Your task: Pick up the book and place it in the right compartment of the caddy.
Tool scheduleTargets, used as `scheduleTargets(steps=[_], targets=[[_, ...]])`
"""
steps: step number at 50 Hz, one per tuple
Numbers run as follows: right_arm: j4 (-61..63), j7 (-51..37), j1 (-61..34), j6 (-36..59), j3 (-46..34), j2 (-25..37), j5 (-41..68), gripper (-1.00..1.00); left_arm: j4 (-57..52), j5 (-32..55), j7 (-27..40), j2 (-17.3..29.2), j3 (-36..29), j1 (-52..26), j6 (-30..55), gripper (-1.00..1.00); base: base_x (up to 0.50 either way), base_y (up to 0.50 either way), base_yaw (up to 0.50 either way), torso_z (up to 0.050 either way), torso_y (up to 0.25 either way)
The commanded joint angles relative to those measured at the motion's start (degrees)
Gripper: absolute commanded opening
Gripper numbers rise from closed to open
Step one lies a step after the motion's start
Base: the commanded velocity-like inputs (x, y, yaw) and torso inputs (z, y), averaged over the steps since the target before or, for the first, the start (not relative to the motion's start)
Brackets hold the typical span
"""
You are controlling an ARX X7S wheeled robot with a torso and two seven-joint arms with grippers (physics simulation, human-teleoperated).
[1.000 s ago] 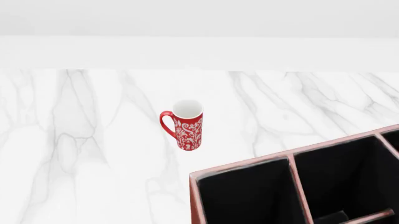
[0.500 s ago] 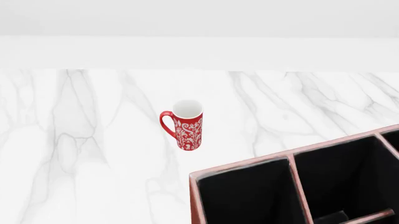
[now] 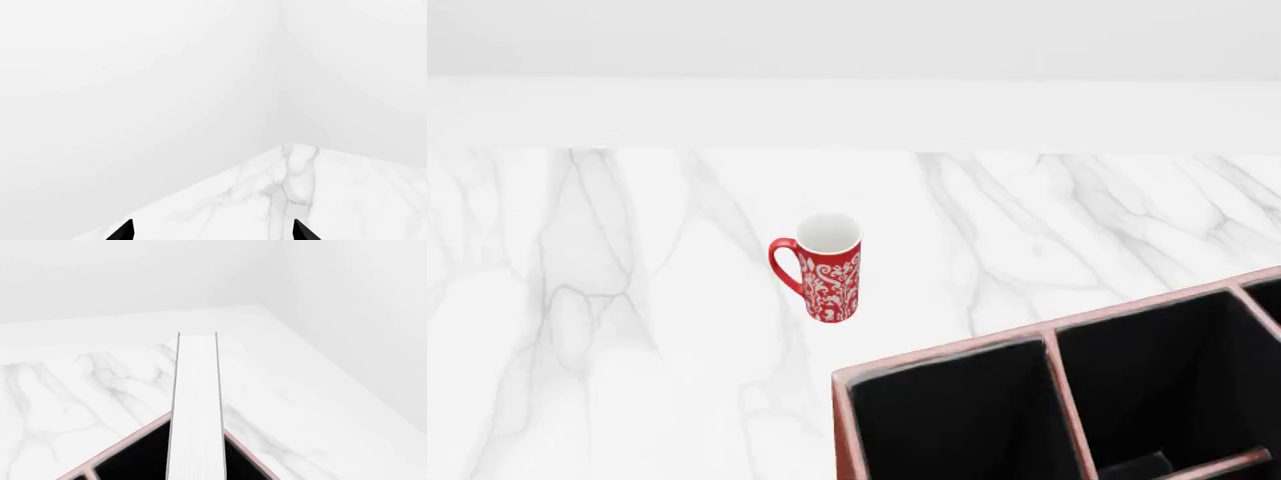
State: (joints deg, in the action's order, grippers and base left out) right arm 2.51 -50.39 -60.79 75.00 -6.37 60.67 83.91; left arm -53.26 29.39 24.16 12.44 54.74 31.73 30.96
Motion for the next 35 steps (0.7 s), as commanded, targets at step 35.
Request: scheduleTargets(steps=[35], targets=[[0.2,0.1,6.0,-3.0,1.7,0.1,-0.2,-1.0,-0.3,0.3,0.6,0.7,-0.1,0.0,0.4,1.0,0.0,0.0,0.0,0.0,0.001]])
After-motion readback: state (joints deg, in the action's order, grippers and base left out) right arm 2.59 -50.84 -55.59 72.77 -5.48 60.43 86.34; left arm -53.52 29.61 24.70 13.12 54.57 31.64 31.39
